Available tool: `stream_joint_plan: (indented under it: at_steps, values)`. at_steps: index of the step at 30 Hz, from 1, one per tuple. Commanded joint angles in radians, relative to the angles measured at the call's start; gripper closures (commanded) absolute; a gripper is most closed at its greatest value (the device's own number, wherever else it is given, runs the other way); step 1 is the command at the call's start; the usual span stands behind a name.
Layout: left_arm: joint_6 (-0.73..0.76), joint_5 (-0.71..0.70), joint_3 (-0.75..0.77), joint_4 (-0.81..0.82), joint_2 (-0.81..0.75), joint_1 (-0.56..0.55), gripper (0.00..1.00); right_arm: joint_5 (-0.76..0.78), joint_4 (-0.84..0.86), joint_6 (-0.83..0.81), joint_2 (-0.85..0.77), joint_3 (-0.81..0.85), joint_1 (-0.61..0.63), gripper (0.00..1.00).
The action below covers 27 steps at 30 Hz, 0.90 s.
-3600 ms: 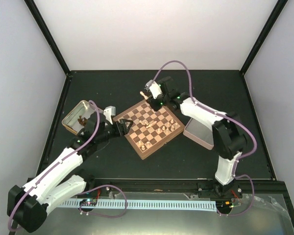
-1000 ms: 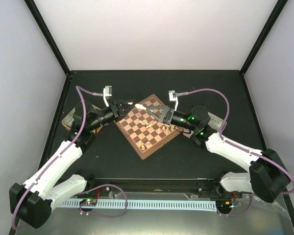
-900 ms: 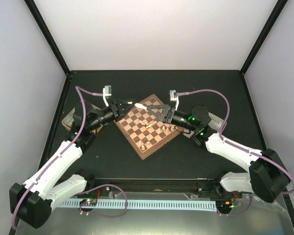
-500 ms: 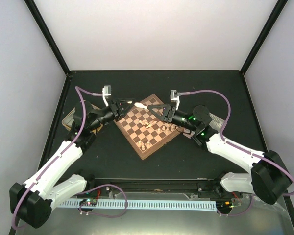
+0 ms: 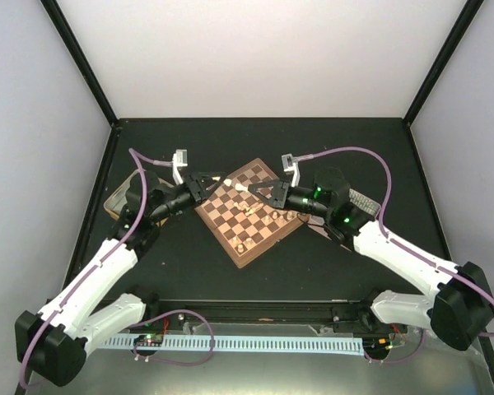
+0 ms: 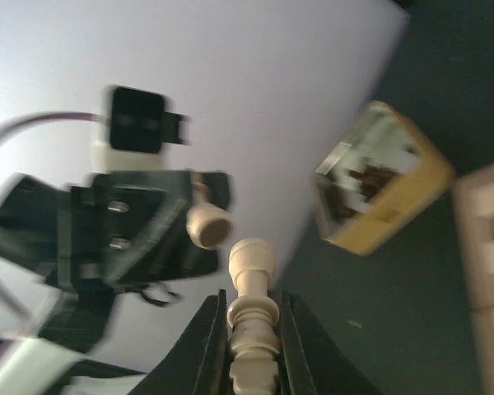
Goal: Set up the chess pieces on the board
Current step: Pick up the chess piece from the chessboard, then place the chess piece on the chessboard.
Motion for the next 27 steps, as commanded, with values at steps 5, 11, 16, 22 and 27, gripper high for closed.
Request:
stream_joint_plan:
  at_steps: [5,11,16,22,27]
  values:
    - [0.429,-0.263,-0.034,-0.389,-0.105,0.007,0.99,0.271,-0.831,-0.512,0.04,0.137,0.005,0.96]
    - [0.585,-0.342,-0.042,-0.533,-0.15,0.005,0.98,0.486,-1.126,-0.664,0.17,0.25,0.079,0.98]
    - [0.631,-0.351,-0.045,-0.56,-0.162,0.004,0.98,0.61,-1.253,-0.703,0.286,0.351,0.132,0.95]
    - [0.638,-0.352,-0.055,-0.551,-0.157,0.004,0.98,0.699,-1.302,-0.705,0.389,0.422,0.148,0.9]
    - [0.652,-0.342,-0.05,-0.547,-0.147,0.004,0.98,0.699,-1.279,-0.716,0.443,0.452,0.15,0.87]
